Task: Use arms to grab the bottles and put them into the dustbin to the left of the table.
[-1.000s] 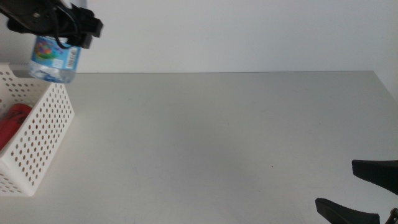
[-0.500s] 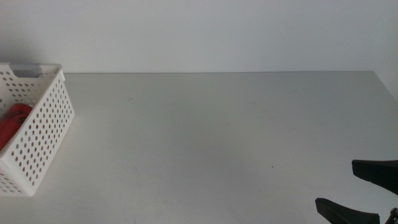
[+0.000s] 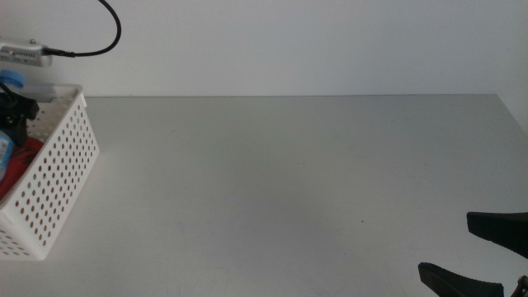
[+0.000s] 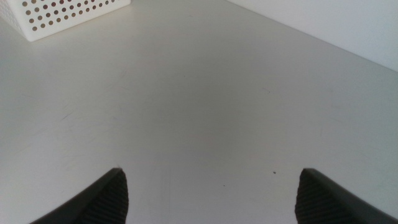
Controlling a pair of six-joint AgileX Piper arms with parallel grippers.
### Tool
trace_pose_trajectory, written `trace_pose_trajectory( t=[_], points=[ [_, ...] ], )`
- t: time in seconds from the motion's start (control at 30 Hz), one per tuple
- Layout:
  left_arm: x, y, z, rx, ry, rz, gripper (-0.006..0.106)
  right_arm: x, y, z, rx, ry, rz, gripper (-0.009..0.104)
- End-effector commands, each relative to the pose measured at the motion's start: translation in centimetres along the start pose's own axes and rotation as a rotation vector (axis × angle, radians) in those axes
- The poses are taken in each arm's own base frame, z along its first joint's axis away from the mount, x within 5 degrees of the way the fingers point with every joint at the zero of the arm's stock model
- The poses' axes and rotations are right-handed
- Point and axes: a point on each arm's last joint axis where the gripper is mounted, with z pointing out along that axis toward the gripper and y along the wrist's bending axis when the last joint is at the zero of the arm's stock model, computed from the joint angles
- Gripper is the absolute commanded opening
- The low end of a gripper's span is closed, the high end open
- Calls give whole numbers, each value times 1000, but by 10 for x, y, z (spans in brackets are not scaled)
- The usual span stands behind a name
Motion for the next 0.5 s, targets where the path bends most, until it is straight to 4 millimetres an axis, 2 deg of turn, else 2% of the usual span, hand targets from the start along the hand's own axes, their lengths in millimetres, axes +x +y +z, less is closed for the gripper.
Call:
trace_pose_trajectory(
  t=[0.0, 0.17, 0.23, 0.37, 0.47],
  points=[
    [-5, 7, -26, -48, -99, -1, 2, -18, -1, -4, 4, -105, -13, 70],
    [-7, 4, -13, -18, -62, 5, 15, -18, -1, -4, 4, -105, -13, 70],
    [-7, 3, -12, -9, -67, 21, 25, -18, -1, -4, 4, -105, -13, 70],
    [-7, 2, -12, 1, -66, 49, 54, -18, -1, -4, 4, -105, -13, 70],
    [-7, 1, -12, 14, -62, 58, 79, -18, -1, -4, 4, -105, -13, 70]
  ],
)
